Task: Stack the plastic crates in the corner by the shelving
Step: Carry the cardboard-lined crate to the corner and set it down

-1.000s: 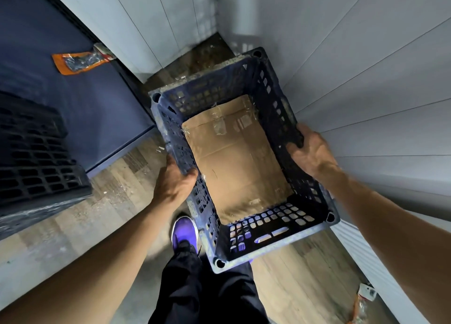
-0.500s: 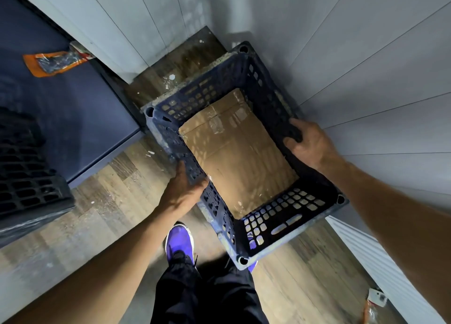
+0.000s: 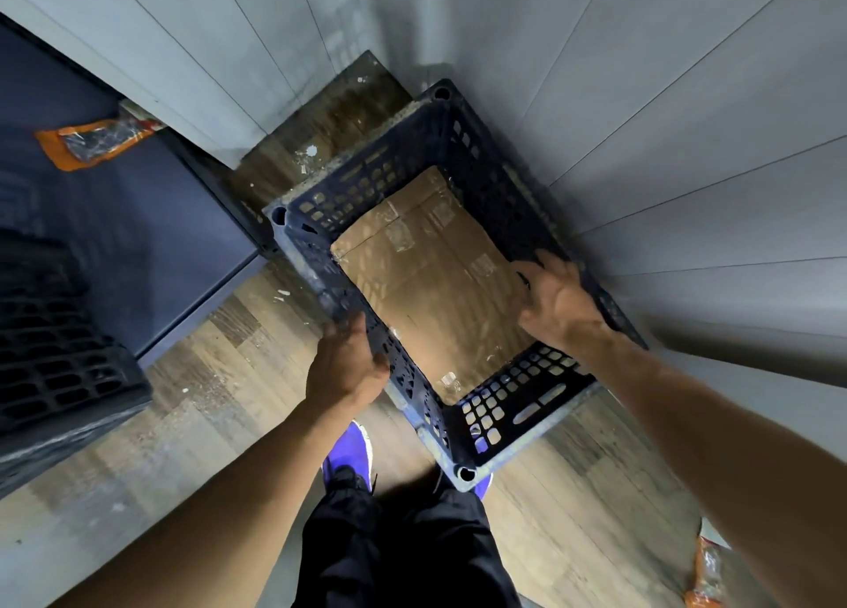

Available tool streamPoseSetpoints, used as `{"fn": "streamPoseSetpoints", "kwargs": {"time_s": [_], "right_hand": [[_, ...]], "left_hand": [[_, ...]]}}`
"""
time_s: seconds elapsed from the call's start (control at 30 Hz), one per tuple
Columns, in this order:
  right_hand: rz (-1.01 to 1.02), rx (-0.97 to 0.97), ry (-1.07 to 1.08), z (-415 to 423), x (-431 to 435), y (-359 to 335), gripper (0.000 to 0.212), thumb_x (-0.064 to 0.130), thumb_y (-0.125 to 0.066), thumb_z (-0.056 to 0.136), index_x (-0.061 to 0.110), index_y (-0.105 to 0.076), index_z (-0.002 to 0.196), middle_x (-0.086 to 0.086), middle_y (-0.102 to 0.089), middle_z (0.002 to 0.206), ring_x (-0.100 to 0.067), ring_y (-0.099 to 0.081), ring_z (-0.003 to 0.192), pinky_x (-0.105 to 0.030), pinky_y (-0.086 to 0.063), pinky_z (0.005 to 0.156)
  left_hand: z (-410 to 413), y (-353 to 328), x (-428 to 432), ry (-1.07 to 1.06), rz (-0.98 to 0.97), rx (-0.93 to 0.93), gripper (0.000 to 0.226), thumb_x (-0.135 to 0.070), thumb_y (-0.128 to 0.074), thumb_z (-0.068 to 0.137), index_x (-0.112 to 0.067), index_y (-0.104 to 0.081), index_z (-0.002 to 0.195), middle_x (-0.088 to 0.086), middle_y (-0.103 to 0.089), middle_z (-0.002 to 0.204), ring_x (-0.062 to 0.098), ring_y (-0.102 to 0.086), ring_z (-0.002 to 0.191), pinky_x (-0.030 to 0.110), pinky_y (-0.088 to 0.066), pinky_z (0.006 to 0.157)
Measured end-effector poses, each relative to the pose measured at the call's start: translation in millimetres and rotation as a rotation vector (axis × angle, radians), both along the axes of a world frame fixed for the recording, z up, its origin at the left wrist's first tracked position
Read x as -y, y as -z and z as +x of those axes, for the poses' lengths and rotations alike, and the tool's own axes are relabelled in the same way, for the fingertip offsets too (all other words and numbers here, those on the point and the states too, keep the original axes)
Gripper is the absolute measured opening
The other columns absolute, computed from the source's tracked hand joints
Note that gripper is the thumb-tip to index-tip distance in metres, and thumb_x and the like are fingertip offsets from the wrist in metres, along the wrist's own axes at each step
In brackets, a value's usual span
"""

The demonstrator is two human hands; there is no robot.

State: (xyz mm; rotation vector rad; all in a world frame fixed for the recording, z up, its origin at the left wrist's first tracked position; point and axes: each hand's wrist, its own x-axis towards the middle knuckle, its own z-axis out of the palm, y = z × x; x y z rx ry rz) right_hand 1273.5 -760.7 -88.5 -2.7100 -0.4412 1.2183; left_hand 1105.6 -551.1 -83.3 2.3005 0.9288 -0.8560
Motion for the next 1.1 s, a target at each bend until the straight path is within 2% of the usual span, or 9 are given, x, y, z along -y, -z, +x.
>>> {"fn": "streamPoseSetpoints", "kwargs": {"time_s": [0.17,0.3,0.4,0.47,0.53,0.7,0.83,0.97,1.1], "right_hand": [[0.027,-0.156,-0.023,-42,-4,-7,0.061,0.033,-0.055,0.095,0.029,-0.03,0.151,-0.002,-0.027,0.157,-0.026,-0.028,0.141,-0.04,-0.03,0.117],[0.069,-0.205,0.015,-73,-8,-4,0.059,0.03,-0.056,0.095,0.026,-0.034,0.15,-0.002,-0.037,0.152,-0.023,-0.033,0.136,-0.036,-0.031,0.115],[0.075,-0.211,0.008,-98,-6,0,0.059,0.033,-0.055,0.094,0.027,-0.035,0.149,-0.003,-0.04,0.152,-0.024,-0.035,0.138,-0.032,-0.029,0.115],[0.057,-0.223,0.026,-114,-4,5,0.058,0.036,-0.053,0.094,0.026,-0.036,0.149,-0.006,-0.042,0.151,-0.025,-0.036,0.14,-0.03,-0.025,0.116],[0.046,-0.24,0.058,-130,-2,8,0.058,0.041,-0.053,0.094,0.027,-0.037,0.149,-0.005,-0.046,0.149,-0.024,-0.04,0.138,-0.028,-0.028,0.113],[0.01,-0.256,0.175,-175,3,20,0.061,0.054,-0.052,0.091,0.028,-0.043,0.146,-0.006,-0.056,0.14,-0.027,-0.049,0.13,-0.03,-0.039,0.105],[0.004,-0.292,0.272,-212,5,26,0.067,0.07,-0.047,0.087,0.032,-0.045,0.142,-0.007,-0.063,0.132,-0.028,-0.055,0.124,-0.033,-0.045,0.102],[0.101,-0.266,0.268,-234,-4,24,0.069,0.059,-0.052,0.092,0.03,-0.031,0.152,-0.005,-0.051,0.146,-0.029,-0.045,0.132,-0.034,-0.036,0.11],[-0.035,-0.183,0.139,-245,-10,38,0.058,0.031,-0.046,0.096,0.021,-0.029,0.151,-0.009,-0.058,0.133,-0.03,-0.047,0.126,-0.033,-0.033,0.106]], "left_hand": [[-8,-3,-6,0.219,0.04,0.046,0.066,-0.021,-0.066,0.085,-0.025,-0.039,0.145,0.003,-0.026,0.151,0.024,-0.035,0.135,0.037,-0.047,0.096],[-12,5,-11,0.348,0.024,0.038,0.053,-0.025,-0.064,0.087,-0.026,-0.048,0.138,-0.001,-0.038,0.144,0.018,-0.034,0.135,0.034,-0.042,0.103],[-16,12,-10,0.451,0.049,0.022,0.05,-0.031,-0.064,0.088,-0.025,-0.051,0.136,-0.001,-0.037,0.149,0.018,-0.028,0.141,0.032,-0.028,0.114],[-19,19,-9,0.575,0.084,0.003,0.054,-0.038,-0.064,0.087,-0.028,-0.049,0.138,-0.002,-0.035,0.153,0.019,-0.02,0.145,0.036,-0.015,0.119],[-21,24,-6,0.653,0.072,-0.012,0.056,-0.041,-0.064,0.088,-0.029,-0.048,0.14,-0.003,-0.035,0.154,0.018,-0.017,0.147,0.038,-0.007,0.121],[-26,34,-4,0.792,0.017,0.016,0.055,-0.041,-0.064,0.087,-0.029,-0.048,0.139,-0.005,-0.04,0.15,0.015,-0.021,0.146,0.032,-0.001,0.121],[-26,37,-11,0.911,0.025,0.095,0.052,-0.04,-0.066,0.085,-0.03,-0.054,0.134,-0.008,-0.052,0.133,0.013,-0.038,0.135,0.029,-0.003,0.119],[-16,45,-13,0.976,0.007,0.081,0.046,-0.042,-0.063,0.088,-0.032,-0.055,0.131,-0.009,-0.055,0.129,0.011,-0.045,0.128,0.028,-0.007,0.119],[-11,54,-15,1.037,-0.021,0.066,0.04,-0.045,-0.059,0.09,-0.036,-0.056,0.129,-0.009,-0.056,0.126,0.012,-0.048,0.124,0.027,-0.015,0.117]]}}
